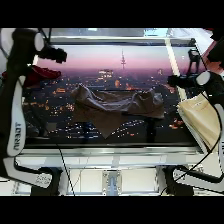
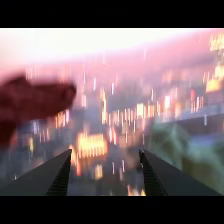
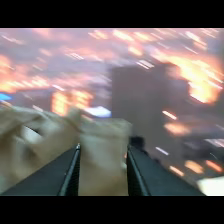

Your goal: Fold the shirts.

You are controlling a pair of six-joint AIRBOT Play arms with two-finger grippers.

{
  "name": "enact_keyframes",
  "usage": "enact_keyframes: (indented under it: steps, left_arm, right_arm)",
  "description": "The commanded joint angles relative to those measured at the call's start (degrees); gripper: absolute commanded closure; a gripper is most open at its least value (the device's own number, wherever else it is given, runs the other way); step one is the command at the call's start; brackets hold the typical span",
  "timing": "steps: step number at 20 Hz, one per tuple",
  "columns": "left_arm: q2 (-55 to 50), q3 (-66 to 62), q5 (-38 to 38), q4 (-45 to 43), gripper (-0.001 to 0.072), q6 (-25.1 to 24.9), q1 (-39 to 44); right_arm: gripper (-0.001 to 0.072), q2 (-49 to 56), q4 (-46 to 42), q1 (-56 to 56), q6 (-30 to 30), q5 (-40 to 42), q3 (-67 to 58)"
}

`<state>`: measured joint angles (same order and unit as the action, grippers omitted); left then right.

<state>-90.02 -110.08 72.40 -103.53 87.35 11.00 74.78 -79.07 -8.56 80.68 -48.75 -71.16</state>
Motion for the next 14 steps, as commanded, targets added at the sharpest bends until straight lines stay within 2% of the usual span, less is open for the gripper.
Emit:
enact_keyframes:
  steps: [1,3,5,7,9,14]
  left_arm:
    - [7.8,15.1,4.4,7.4,0.0205,0.1,-2.4]
    - [12.7,31.2,-4.1,16.8,0.0205,0.2,-2.4]
    - [16.2,46.6,-18.2,29.8,0.0205,0.1,-2.4]
    - [16.7,57.2,-29.0,38.5,0.0206,0.1,-2.4]
    - [16.6,63.4,-33.6,42.1,0.0207,0.1,-2.4]
    - [15.9,67.3,-36.4,44.7,0.0237,-0.2,-2.4]
  right_arm:
    - [0.0359,-3.4,-5.1,-4.3,0.3,-9.1,-0.5]
    - [0.0359,-4.0,-4.8,-5.6,0.3,-10.9,-0.4]
    - [0.0359,-4.0,-4.1,-5.5,0.3,-11.1,-0.3]
    - [0.0359,-4.0,-1.2,-5.3,-1.5,-11.4,-0.3]
    - [0.0359,-4.1,2.0,-5.1,-3.1,-11.8,-0.3]
    - [0.0359,-4.1,8.0,-5.0,-4.2,-11.8,-0.3]
